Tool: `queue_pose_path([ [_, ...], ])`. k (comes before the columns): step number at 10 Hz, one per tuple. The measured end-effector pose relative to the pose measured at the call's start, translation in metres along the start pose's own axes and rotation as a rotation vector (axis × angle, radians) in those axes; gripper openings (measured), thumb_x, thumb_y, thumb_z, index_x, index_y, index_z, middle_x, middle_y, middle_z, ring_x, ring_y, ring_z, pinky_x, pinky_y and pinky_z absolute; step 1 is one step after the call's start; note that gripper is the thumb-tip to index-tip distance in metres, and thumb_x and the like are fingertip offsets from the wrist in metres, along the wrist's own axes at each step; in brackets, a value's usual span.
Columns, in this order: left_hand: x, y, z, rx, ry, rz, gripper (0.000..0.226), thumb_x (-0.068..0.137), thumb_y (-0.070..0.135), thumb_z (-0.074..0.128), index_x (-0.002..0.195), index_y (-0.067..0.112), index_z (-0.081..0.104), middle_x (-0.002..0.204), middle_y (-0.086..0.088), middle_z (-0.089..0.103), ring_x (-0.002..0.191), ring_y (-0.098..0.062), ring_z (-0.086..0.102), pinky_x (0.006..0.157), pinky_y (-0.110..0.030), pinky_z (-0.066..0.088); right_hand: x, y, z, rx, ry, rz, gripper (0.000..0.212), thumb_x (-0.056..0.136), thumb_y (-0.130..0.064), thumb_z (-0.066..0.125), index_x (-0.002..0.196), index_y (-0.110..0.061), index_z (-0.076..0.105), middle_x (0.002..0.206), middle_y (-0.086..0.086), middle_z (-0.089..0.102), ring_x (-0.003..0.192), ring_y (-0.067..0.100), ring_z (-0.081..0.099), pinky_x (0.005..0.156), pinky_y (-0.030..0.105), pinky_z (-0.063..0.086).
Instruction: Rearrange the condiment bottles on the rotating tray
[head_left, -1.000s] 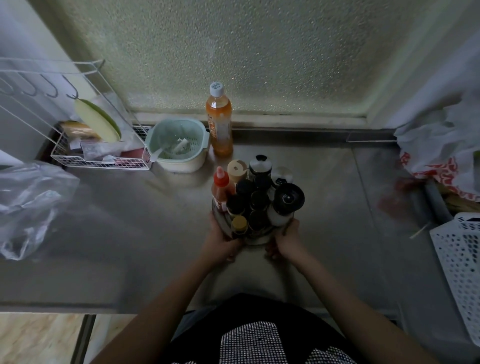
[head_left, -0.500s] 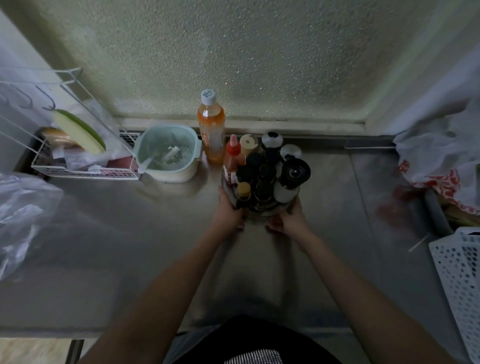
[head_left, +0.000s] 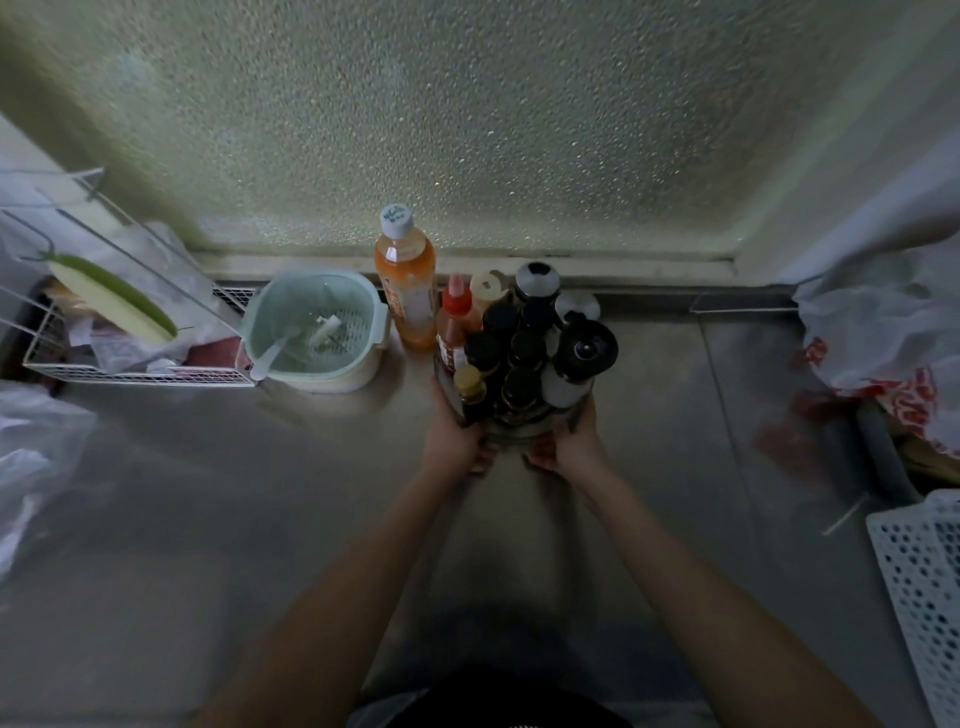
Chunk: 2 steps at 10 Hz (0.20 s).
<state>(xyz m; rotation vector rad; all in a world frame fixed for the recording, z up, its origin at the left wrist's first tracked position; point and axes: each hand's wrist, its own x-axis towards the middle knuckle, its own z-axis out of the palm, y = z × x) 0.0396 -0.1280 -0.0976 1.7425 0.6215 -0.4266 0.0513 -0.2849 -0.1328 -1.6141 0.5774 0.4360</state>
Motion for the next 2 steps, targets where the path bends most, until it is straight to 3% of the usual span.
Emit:
queue_pose_path([
  [1, -0.005, 0.001, -0.006, -0.021, -0.02, -0.012, 0.091, 0.079, 0.034, 0.067, 0.141, 0.042, 0.001, 0.102, -0.017, 0.066, 0.062, -0.033, 0.07, 0.057, -0.054, 0.059, -0.002, -0.005, -0.009, 0.0, -0.065, 0.018, 0.042, 0.095, -0.028, 0.047, 0.132, -0.032, 0.026, 0.098, 0.012, 0.059, 0.068, 0.024, 0.063, 0.05, 0.032, 0.057],
  [2, -0.022, 0.007, -0.014, -0.083, 0.021, -0.11, 0.092, 0.085, 0.02, 0.064, 0.145, 0.023, -0.005, 0.093, -0.02, 0.062, 0.06, -0.031, 0.066, 0.062, -0.055, 0.058, -0.01, -0.01, -0.025, 0.061, -0.063, 0.108, 0.021, 0.095, -0.017, 0.051, 0.108, -0.029, 0.04, 0.096, 0.018, 0.056, 0.063, 0.022, 0.059, 0.046, 0.028, 0.055],
])
